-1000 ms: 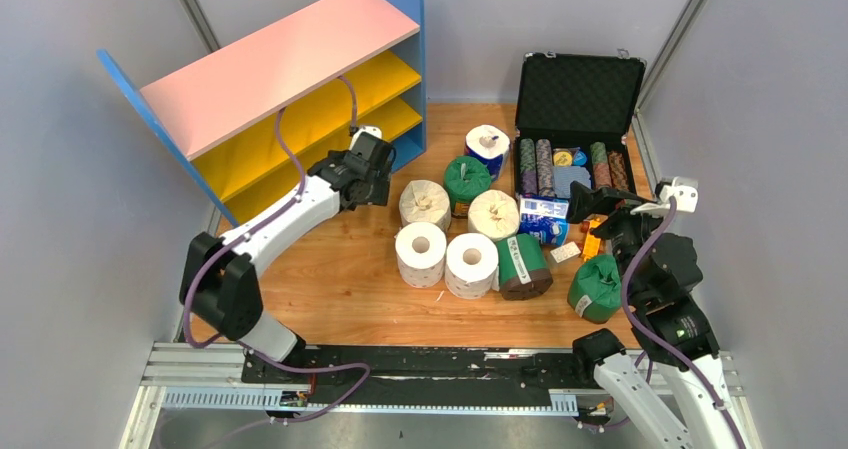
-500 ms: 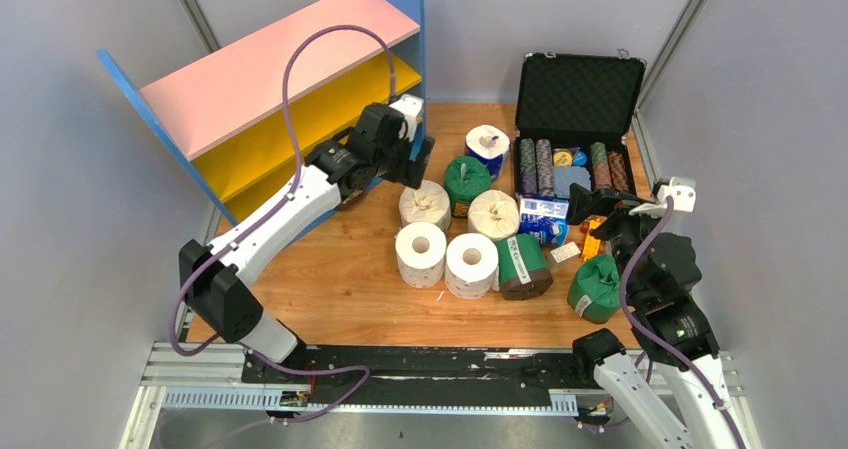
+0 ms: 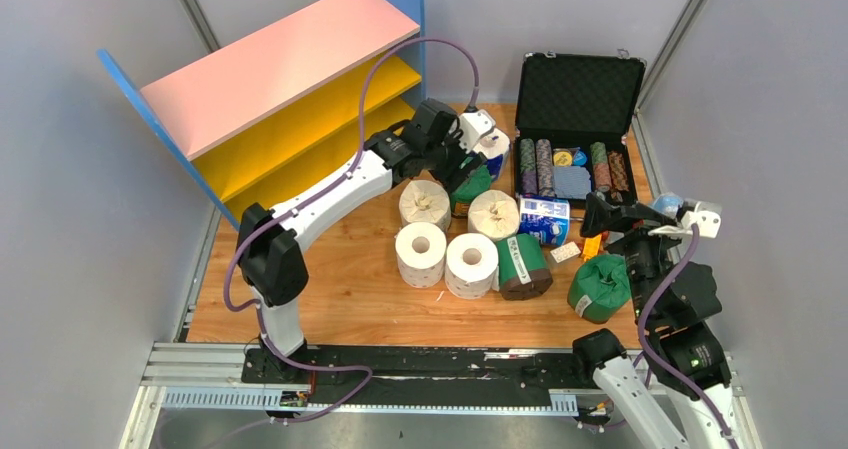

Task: Place and organize the paper towels onto the shelf
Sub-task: Pick up the paper towel from the center of the board.

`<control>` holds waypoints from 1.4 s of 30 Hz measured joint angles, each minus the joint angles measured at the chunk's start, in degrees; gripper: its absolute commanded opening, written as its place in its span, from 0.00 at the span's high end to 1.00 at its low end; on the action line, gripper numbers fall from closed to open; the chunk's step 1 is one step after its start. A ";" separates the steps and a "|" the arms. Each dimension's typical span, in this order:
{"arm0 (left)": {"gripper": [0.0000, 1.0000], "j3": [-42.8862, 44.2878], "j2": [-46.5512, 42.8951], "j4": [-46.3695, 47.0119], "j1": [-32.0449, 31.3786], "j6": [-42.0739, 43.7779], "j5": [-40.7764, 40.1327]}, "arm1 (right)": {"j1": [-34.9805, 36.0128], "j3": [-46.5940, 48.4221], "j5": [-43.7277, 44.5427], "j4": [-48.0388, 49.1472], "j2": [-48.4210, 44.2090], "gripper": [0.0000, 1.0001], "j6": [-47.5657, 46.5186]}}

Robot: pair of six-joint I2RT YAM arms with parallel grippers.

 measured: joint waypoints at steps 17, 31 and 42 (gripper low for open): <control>0.31 2.99 8.83 -1.16 -1.44 14.99 7.02 | 0.00 -2.27 0.15 0.11 -2.86 0.00 0.20; 0.27 9.16 17.49 -2.71 -1.44 22.82 4.83 | 0.00 -2.86 0.35 0.09 -3.06 0.00 0.17; 0.17 11.23 18.38 -5.44 -1.33 24.41 6.75 | 0.00 -2.89 0.35 0.09 -3.06 0.00 0.17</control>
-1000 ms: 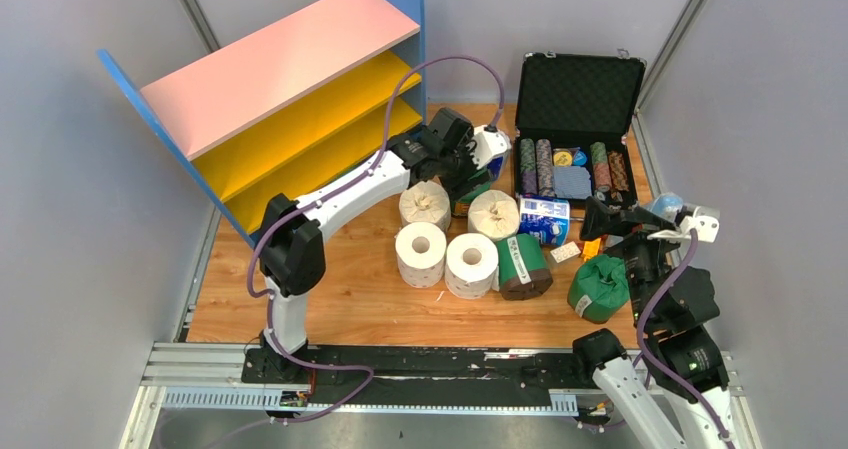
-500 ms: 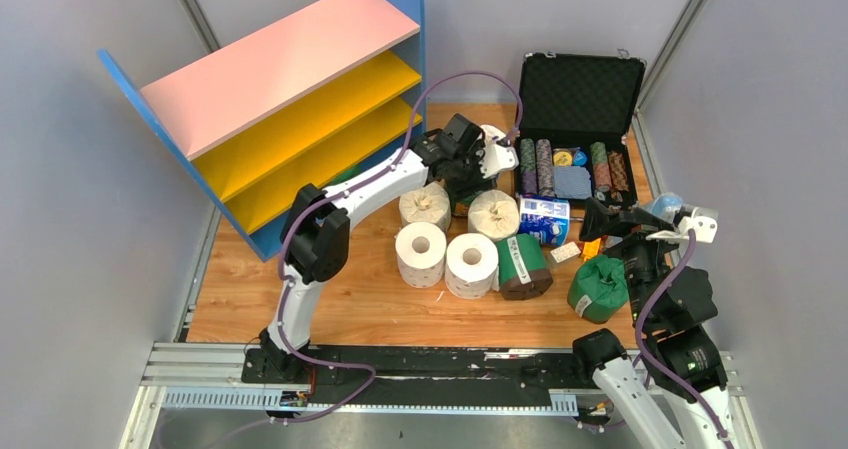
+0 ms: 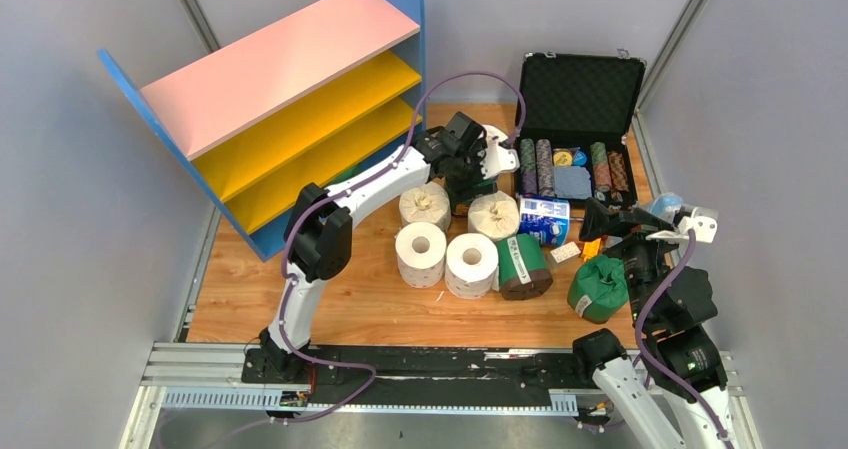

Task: Place and organize the paper towels onto the shelf
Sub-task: Pick up the paper towel from the center of the board.

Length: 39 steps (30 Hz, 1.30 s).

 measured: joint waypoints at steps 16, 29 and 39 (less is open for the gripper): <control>0.31 0.02 0.20 -3.52 -0.07 0.63 2.34 | 0.00 0.00 0.00 0.00 0.00 0.00 0.00; 0.60 1.07 2.10 -3.04 -0.22 -1.01 -2.64 | 0.00 -0.02 0.00 0.02 0.07 0.00 0.00; 0.66 -3.96 -2.45 1.14 0.59 -5.49 -12.79 | 0.00 -0.07 0.00 0.02 0.04 0.00 0.02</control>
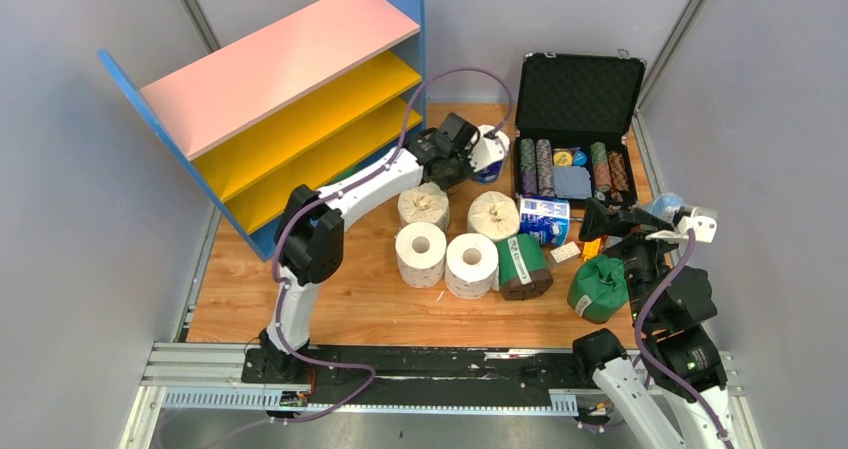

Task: Place and organize the paper towels onto the shelf
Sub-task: Pick up the paper towel from the center of the board, then place the paper towel on the shelf.

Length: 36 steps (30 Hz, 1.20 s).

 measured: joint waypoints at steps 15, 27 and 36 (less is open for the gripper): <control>0.65 -4.55 -5.38 2.75 9.16 -8.57 1.92 | 0.00 0.00 -0.07 0.00 -0.11 0.00 0.00; 0.66 -5.84 -3.48 0.24 11.04 -11.56 2.91 | 0.00 0.00 -0.22 0.00 -0.11 0.00 0.02; 0.65 -5.84 -2.86 0.07 11.78 -12.94 1.53 | 0.00 0.00 -0.22 0.00 -0.09 0.00 0.04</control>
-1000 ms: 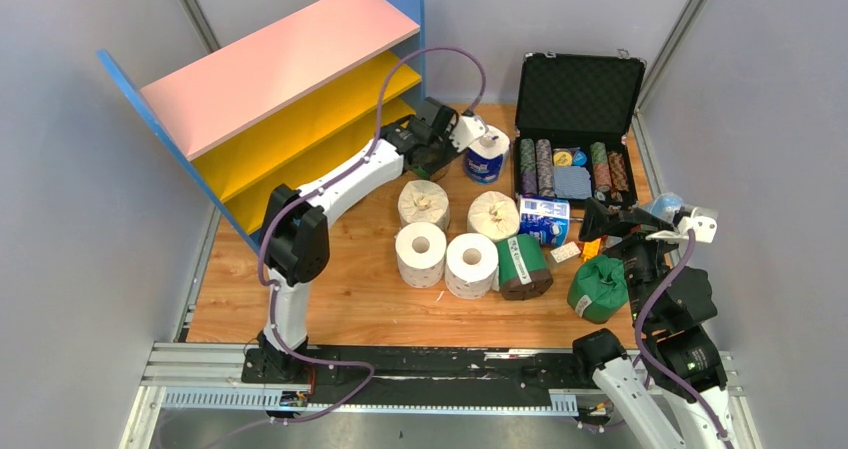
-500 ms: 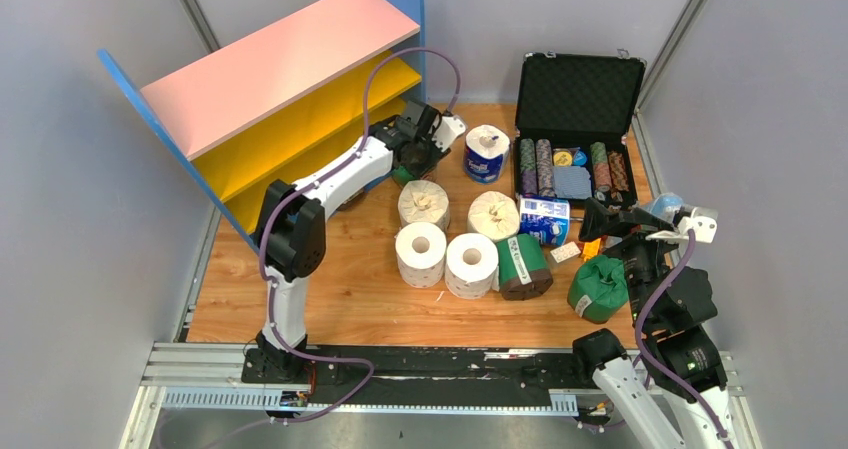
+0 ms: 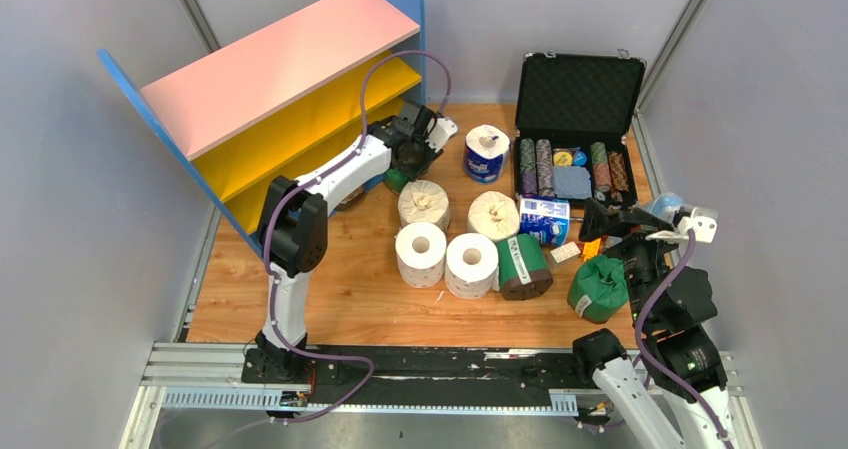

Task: Place and organize the paper towels onto the shelf
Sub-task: Place the paper towel on the shelf.

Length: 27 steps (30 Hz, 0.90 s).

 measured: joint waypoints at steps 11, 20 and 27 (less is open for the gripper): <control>0.66 0.02 0.00 -0.31 -0.42 -0.63 -4.61 | 0.00 0.00 -0.07 0.02 0.52 0.00 0.17; 0.66 0.02 -0.85 -1.14 -0.52 -0.76 -7.91 | 0.00 -0.02 -0.24 0.00 1.53 0.00 0.17; 0.71 0.02 -1.49 -2.58 -0.46 -0.39 -10.95 | 0.00 -0.02 -0.28 0.02 1.75 0.00 0.17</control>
